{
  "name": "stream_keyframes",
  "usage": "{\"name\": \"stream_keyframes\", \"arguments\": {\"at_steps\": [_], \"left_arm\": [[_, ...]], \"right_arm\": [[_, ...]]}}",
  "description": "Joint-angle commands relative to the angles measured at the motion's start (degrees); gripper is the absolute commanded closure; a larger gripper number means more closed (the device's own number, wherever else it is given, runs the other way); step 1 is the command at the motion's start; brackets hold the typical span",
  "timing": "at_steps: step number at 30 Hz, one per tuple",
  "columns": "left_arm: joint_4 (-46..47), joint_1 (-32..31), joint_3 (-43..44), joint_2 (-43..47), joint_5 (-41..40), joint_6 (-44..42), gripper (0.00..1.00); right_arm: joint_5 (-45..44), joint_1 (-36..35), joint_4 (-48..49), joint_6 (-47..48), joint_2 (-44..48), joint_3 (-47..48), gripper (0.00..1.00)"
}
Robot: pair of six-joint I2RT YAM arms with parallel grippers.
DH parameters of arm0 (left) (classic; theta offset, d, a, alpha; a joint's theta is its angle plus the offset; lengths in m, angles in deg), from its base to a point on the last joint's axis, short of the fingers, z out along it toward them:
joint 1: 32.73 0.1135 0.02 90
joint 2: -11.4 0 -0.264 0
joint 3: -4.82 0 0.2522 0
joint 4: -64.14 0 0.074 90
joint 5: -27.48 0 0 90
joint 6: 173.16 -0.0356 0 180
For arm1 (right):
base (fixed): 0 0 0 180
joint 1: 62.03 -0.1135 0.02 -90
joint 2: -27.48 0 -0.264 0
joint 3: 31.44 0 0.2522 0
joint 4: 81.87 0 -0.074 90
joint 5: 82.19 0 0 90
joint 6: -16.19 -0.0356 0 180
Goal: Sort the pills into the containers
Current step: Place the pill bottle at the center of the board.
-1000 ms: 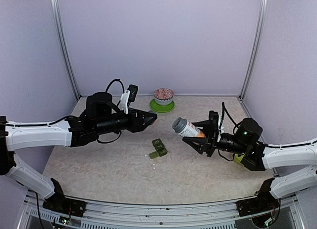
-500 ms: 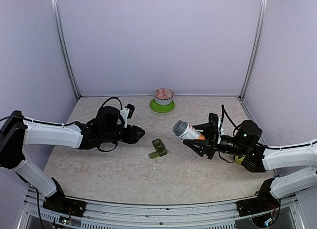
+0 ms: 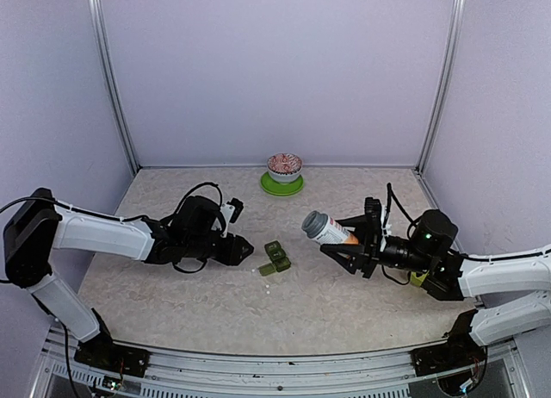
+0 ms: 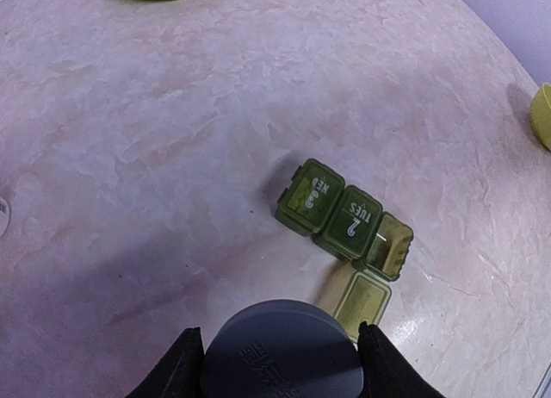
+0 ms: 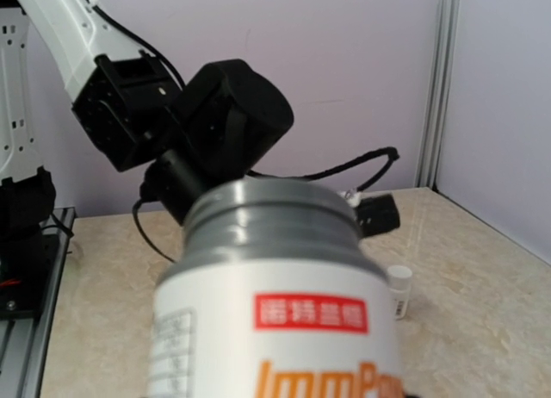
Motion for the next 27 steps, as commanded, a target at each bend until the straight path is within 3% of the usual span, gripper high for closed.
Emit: {"name": "stream_keyframes", "arguments": {"at_steps": [1,23,27], "left_arm": [[-4.0,-2.0,1.0,-1.2,-0.9,-1.9,0.57],[-5.3,0.1,1.7,-8.9,-4.1,-3.2,0.55],[-5.6,0.1,2.3,-10.1,-3.9,-3.3,0.50]], "right_arm": [[0.0,0.0,0.6,0.3,0.5,0.4,0.74],[0.7,0.0,3.5,-2.0,-2.0,-0.8,0.74],[0.6,0.0,4.2,-2.1,-2.3,-1.4,0.74]]}}
